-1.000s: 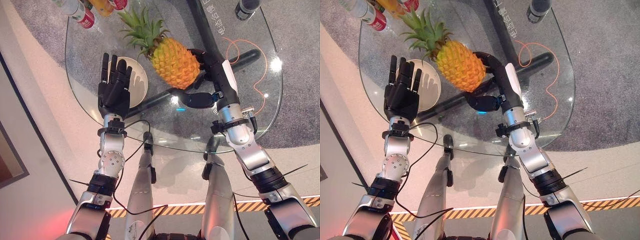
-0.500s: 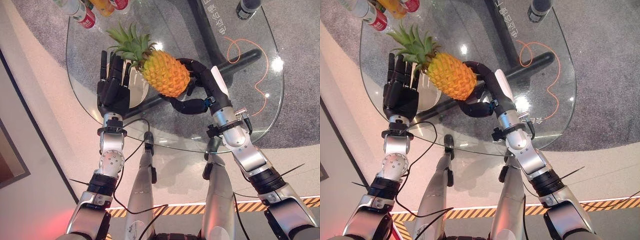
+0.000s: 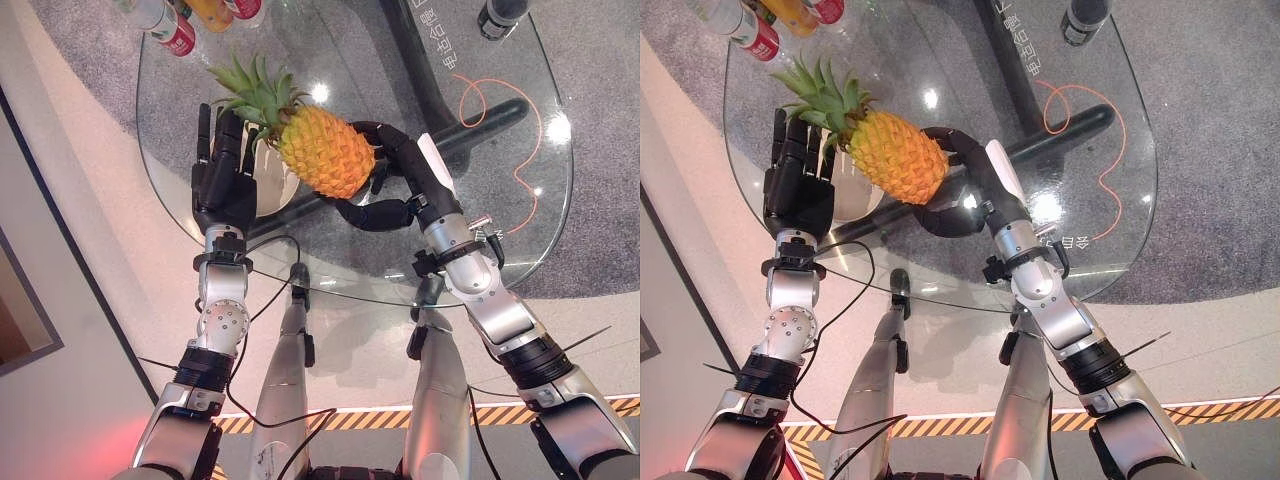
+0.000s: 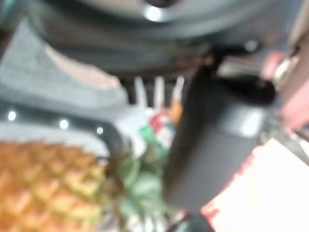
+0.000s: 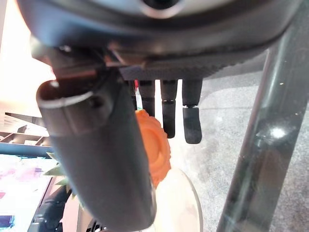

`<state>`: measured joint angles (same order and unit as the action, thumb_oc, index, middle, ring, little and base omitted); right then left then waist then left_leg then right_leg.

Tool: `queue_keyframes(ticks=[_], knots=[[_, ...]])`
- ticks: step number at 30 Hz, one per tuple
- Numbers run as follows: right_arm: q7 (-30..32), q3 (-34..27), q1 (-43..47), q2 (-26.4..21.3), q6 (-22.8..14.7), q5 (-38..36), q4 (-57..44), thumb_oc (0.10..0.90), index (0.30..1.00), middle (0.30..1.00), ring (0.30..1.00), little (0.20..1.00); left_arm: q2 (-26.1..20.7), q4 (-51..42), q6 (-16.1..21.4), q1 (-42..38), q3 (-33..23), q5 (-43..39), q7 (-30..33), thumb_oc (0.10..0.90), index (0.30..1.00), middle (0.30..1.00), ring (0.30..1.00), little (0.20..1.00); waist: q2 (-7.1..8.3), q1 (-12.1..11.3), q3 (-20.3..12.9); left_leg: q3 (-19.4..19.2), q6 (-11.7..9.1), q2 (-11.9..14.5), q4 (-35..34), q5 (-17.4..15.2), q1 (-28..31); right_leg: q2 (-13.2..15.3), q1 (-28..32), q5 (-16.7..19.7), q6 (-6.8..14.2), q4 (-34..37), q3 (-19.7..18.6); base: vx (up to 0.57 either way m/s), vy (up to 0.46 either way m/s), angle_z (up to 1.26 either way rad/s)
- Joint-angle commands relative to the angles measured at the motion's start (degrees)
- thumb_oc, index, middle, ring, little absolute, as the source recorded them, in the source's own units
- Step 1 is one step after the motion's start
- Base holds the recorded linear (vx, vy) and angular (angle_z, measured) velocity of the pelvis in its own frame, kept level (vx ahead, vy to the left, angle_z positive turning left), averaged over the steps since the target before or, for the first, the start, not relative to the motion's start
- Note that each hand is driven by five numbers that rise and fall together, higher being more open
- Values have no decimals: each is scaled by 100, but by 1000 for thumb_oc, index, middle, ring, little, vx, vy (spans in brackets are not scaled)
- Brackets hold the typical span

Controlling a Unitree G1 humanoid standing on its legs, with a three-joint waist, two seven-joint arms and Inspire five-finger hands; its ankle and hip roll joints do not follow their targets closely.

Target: Pick up the fruit to the plate

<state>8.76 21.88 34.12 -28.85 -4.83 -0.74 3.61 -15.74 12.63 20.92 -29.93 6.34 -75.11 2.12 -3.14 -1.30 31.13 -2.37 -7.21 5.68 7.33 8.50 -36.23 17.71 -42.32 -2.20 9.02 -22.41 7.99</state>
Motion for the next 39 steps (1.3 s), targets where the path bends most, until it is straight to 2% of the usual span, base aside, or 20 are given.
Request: queue_keyframes(ticks=[1, 8, 23, 39], knots=[[-142, 154, 630, 236, -580, -142, -1303, 100, 300, 300, 300, 200, -233, -785, 408, -555, 33, 482, -289, 800, 900, 900, 900, 900, -79, 34, -134, -6, 133, -14, 256, -172, -26, -213, 459, 570, -133, 656, 84, 0, 0, 0], [-173, 176, 593, 246, -576, -190, -1293, 100, 300, 300, 300, 200, -180, -928, 234, -557, 78, 231, -863, 800, 900, 900, 900, 900, -84, 52, -134, -10, 136, -16, 264, -178, -28, -217, 436, 576, -139, 644, 56, 0, 0, 0], [221, -135, 474, 245, -785, -255, -1242, 100, 300, 300, 300, 200, -214, -976, 73, -558, 91, 167, -1052, 800, 900, 900, 900, 900, -73, 111, -134, -33, 157, -9, 260, -198, 1, -224, 430, 614, -117, 665, 8, 0, 0, 0], [559, -391, 377, 268, -839, -287, -1167, 100, 300, 300, 300, 200, -225, -1074, -141, -560, 76, 75, -1335, 800, 900, 900, 900, 900, -68, 142, -134, -49, 172, -4, 260, -227, 23, -209, 451, 637, -102, 705, -12, 0, 0, 0]])
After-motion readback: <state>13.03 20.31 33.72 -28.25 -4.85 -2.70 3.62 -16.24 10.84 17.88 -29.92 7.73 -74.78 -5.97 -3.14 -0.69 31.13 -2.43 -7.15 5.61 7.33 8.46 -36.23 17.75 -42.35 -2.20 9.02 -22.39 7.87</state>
